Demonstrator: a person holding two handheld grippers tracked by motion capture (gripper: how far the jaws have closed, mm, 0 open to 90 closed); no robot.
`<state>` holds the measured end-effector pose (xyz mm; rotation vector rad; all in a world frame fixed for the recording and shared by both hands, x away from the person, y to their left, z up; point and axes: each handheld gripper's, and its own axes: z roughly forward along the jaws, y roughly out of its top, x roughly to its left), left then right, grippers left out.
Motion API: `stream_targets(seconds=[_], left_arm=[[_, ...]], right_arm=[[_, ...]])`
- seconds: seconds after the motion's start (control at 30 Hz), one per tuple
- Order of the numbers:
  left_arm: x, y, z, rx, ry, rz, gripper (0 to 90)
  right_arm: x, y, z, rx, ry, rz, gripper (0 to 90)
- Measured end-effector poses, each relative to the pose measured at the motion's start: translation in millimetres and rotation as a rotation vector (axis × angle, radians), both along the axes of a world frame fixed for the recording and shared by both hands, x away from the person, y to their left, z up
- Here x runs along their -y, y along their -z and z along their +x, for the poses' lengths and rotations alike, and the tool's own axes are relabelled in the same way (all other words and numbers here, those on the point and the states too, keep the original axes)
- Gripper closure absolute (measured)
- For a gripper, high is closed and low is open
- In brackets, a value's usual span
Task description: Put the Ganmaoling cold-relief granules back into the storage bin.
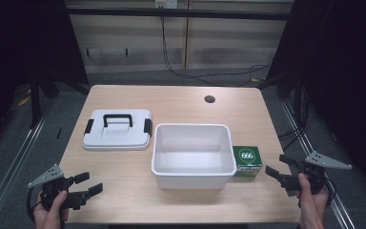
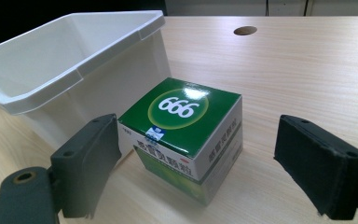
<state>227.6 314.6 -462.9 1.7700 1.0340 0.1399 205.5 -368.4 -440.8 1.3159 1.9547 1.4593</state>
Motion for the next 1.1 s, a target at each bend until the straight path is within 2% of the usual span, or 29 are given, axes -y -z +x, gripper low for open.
stream_targets(seconds=[0.07, 0.17, 0.23, 0.27, 0.3, 0.37, 0.5, 0.57, 0.6, 0.73, 0.83, 0.9, 1.03, 1.1], left_arm=[[-0.2, 0.3, 0.7, -0.001, -0.004, 0.001, 16.5], [0.2, 0.4, 1.0, 0.000, -0.006, 0.004, 16.5], [0.6, 0.2, 0.4, 0.000, -0.002, 0.006, 16.5], [0.6, 0.2, 0.4, 0.000, -0.002, 0.006, 16.5], [0.8, -0.3, -0.3, 0.001, 0.000, 0.006, 16.5], [0.9, -0.4, -0.2, 0.005, 0.001, 0.005, 16.5], [0.5, 0.2, -0.7, 0.002, 0.008, 0.010, 16.5], [0.4, -0.1, -1.1, 0.003, 0.006, 0.007, 16.5], [-0.2, -0.1, -1.4, 0.002, 0.005, 0.006, 16.6], [1.9, 0.1, -0.6, -0.001, 0.011, 0.006, 16.5], [2.0, -0.1, -1.2, 0.001, 0.012, 0.007, 16.5], [1.9, -0.1, -1.3, 0.002, 0.009, 0.005, 16.5], [1.4, 0.3, -1.2, -0.001, 0.002, 0.010, 16.5], [1.3, 0.6, -1.1, -0.001, 0.002, 0.008, 16.4]], right_arm=[[-1.2, -1.7, -0.7, 0.005, -0.007, -0.012, 13.6], [-6.8, -4.7, -1.7, 0.022, -0.026, -0.067, 13.8], [-10.3, -4.4, 0.5, -0.002, -0.064, -0.075, 13.8], [-10.3, -4.4, 0.5, -0.002, -0.064, -0.075, 13.8], [-12.5, -3.8, 3.7, -0.025, -0.114, -0.076, 13.8], [-14.9, -5.0, 4.5, -0.025, -0.119, -0.092, 13.7], [-14.8, -9.5, 6.0, -0.015, -0.147, -0.078, 13.7], [-14.9, -10.8, 7.4, -0.014, -0.167, -0.091, 13.4], [-16.0, -11.3, 8.9, -0.032, -0.196, -0.098, 13.4], [-20.5, -16.7, 17.5, -0.029, -0.185, -0.173, 13.2], [-24.1, -21.7, 21.2, -0.026, -0.211, -0.199, 13.3], [-27.2, -25.4, 23.5, -0.041, -0.239, -0.222, 13.4], [-29.5, -31.5, 26.9, -0.049, -0.255, -0.237, 13.2], [-29.5, -36.6, 28.7, -0.037, -0.302, -0.236, 13.7]])
